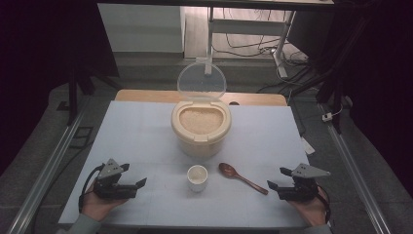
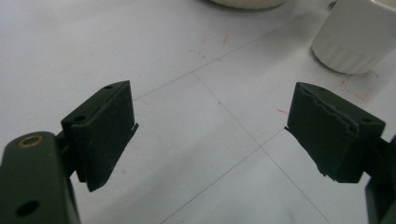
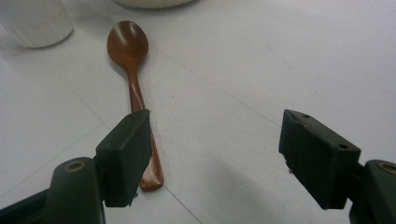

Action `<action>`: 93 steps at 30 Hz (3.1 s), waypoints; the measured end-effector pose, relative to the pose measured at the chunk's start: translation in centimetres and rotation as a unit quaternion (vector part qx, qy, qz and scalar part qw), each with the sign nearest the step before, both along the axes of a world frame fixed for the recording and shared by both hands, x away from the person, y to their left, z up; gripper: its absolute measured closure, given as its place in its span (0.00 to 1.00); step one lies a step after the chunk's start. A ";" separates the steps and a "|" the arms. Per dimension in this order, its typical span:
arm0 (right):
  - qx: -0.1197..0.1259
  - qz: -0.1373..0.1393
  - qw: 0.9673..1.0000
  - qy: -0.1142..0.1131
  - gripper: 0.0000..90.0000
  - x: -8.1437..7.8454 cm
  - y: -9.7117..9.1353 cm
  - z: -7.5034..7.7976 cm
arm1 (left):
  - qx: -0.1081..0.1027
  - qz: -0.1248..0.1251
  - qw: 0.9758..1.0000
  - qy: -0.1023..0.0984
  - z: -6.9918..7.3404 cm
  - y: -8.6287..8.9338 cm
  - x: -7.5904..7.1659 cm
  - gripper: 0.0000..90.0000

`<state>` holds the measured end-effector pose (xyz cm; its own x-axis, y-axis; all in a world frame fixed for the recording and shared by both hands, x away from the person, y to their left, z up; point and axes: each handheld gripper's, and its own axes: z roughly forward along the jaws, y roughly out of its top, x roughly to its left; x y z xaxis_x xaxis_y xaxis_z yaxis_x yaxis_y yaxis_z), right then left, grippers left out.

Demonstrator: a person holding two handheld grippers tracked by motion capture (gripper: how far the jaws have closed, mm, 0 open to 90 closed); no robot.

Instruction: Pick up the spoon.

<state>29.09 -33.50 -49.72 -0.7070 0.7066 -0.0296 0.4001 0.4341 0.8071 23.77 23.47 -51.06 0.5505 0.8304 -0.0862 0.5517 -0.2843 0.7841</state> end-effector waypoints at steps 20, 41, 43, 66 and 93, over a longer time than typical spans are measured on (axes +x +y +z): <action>-0.004 0.004 1.000 0.002 0.30 -0.1 0.7 0.6 | -0.001 -0.004 1.000 -0.004 0.1 0.1 0.1 0.17; -0.076 0.041 0.994 0.067 0.30 0.8 5.3 5.7 | 0.003 -0.004 1.000 0.003 -0.2 0.0 0.2 0.17; -0.091 0.052 0.992 0.074 0.30 1.1 6.2 6.3 | 0.001 -0.005 1.000 0.002 -0.2 0.0 0.2 0.17; -0.176 0.087 0.967 0.161 0.38 3.3 10.0 4.0 | 0.010 -0.011 1.000 0.005 -0.5 -0.2 0.2 0.17; -0.289 0.102 0.926 0.220 0.77 4.4 11.2 0.5 | 0.021 -0.013 1.000 0.008 -0.9 -0.3 0.3 0.17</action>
<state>33.51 -22.31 -49.20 -0.8572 0.5136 -0.0387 0.4976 0.8452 0.1951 24.11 23.19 -51.96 0.5710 0.8187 -0.0605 0.5563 -0.3317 0.7619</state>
